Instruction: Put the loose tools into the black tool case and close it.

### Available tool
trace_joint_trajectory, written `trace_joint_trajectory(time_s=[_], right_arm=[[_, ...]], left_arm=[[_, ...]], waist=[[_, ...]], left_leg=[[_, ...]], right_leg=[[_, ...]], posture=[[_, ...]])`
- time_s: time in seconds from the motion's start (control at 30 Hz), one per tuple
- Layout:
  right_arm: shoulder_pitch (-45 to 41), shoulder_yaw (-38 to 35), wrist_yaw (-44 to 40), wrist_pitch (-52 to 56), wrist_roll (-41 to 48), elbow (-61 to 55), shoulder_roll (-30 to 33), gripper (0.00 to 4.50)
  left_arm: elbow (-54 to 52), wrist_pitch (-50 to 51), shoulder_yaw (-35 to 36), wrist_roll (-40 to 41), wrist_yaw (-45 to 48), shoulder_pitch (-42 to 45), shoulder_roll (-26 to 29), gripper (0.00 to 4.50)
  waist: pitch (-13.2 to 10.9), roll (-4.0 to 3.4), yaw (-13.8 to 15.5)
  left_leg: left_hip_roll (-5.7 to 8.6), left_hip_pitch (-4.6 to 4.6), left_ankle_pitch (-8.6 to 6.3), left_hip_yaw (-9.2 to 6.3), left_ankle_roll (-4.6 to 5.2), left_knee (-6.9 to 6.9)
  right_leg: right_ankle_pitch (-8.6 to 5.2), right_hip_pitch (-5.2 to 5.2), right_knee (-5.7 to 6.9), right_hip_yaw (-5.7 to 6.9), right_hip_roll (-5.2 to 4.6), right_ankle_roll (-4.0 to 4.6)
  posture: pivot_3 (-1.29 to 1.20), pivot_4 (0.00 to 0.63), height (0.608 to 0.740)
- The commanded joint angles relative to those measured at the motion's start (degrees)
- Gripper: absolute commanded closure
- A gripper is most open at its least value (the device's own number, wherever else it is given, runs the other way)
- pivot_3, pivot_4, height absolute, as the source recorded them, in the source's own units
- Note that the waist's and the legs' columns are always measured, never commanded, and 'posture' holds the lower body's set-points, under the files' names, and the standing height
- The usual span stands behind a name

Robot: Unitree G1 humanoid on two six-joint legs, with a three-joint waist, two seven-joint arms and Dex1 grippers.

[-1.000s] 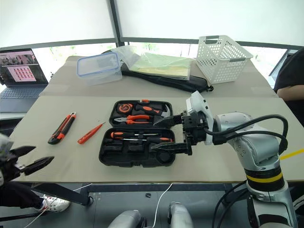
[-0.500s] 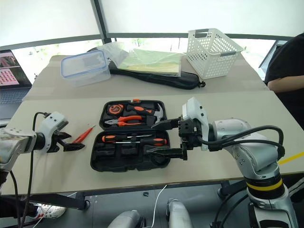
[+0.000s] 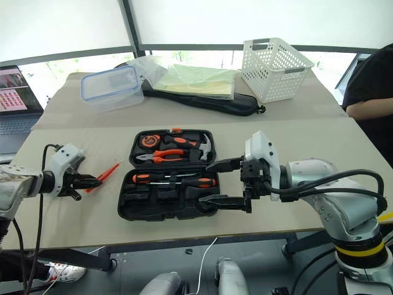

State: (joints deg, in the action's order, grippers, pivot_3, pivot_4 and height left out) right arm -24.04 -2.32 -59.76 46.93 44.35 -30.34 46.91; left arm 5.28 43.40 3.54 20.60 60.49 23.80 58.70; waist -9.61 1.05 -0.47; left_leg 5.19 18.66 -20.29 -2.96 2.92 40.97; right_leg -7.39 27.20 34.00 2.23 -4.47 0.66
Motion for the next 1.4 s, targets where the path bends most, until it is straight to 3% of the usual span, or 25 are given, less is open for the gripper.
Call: trace_joint_trajectory(time_s=[0.03,0.13,0.23,0.47,0.8,1.0,1.03,1.13,1.33,1.4], right_arm=[[0.97,-2.6,-0.25,-0.1,2.35,-2.73,1.68,0.0],[1.47,-2.61,1.42,-0.35,2.58,-2.77,1.35,0.0],[2.29,-2.43,1.51,-0.9,2.59,-3.05,1.63,0.0],[3.24,-2.14,2.72,-1.1,2.79,-4.11,1.35,0.0],[5.55,-1.72,5.21,-1.72,2.78,-6.62,0.35,0.0],[5.43,-2.24,6.22,-1.58,3.59,-6.65,-0.34,0.0],[5.34,-2.25,6.27,-1.63,3.55,-6.49,-0.45,0.0],[5.17,-2.16,6.38,-1.69,3.48,-6.29,-0.56,0.0],[5.14,-2.08,6.28,-1.71,3.53,-6.02,-0.62,0.0],[5.06,-1.92,6.26,-1.73,3.43,-5.85,-0.7,0.0]], left_arm=[[-8.23,-6.48,6.18,7.18,11.2,1.03,3.09,4.08],[-10.66,-9.94,2.18,6.93,17.14,2.36,4.29,4.08],[-12.19,-14.05,-6.25,2.57,21.76,4.83,3.92,4.08],[-2.86,-25.51,-19.73,-10.47,22.31,12.83,-4.21,4.08],[5.52,-27.28,-24.57,-16.78,23.52,18.23,-9.88,4.08],[5.31,-26.61,-24.65,-16.91,25.59,17.91,-9.84,4.08],[5.46,-26.97,-24.52,-17.13,25.32,17.89,-9.92,3.58],[5.11,-25.75,-23.75,-16.84,25.12,18.14,-9.87,2.65],[-1.8,-16.58,-18.38,-9.49,27.97,18.65,-7.57,0.49],[-3.49,-14.6,-17.3,-7.87,28.3,18.32,-6.81,0.49]], waist=[[0.0,0.03,0.34],[0.0,0.02,0.46],[0.0,0.02,0.6],[0.0,0.07,1.14],[0.01,0.07,1.05],[0.01,0.07,1.13],[0.01,0.07,1.12],[0.01,0.07,1.05],[0.01,0.08,1.15],[0.01,0.07,1.12]], left_leg=[[0.0,0.06,0.0,-0.04,0.0,0.04],[0.03,0.06,-0.01,0.0,0.02,0.02],[0.03,0.04,-0.01,0.03,0.02,0.05],[0.0,0.03,-0.02,0.04,0.06,0.13],[-0.03,0.32,-0.14,0.04,0.28,0.55],[0.0,0.38,-0.15,0.02,0.31,0.8],[-0.01,0.36,-0.16,0.03,0.31,0.8],[-0.02,0.37,-0.16,0.03,0.31,0.79],[0.0,0.44,-0.16,-0.01,0.31,0.84],[-0.01,0.48,-0.16,-0.03,0.31,0.85]], right_leg=[[0.0,0.0,-0.02,0.04,-0.02,0.0],[0.0,-0.01,-0.05,0.07,-0.08,-0.01],[0.0,-0.02,-0.13,0.05,-0.09,-0.01],[0.08,-0.13,-0.1,-0.08,-0.07,0.1],[0.15,-0.06,-0.03,0.03,0.02,-0.03],[0.16,-0.06,-0.07,-0.03,0.02,-0.05],[0.16,-0.06,-0.05,-0.05,0.02,-0.05],[0.16,-0.05,-0.04,-0.04,0.02,-0.05],[0.16,-0.05,-0.04,-0.01,0.04,-0.05],[0.16,-0.01,-0.03,0.0,0.06,-0.05]], posture=[[0.0,0.15,0.74],[0.0,0.15,0.74],[0.0,0.15,0.74],[0.0,0.15,0.74],[0.0,0.15,0.74],[0.0,0.15,0.74],[0.0,0.15,0.74],[0.0,0.15,0.74],[0.0,0.15,0.74],[0.0,0.15,0.74]])
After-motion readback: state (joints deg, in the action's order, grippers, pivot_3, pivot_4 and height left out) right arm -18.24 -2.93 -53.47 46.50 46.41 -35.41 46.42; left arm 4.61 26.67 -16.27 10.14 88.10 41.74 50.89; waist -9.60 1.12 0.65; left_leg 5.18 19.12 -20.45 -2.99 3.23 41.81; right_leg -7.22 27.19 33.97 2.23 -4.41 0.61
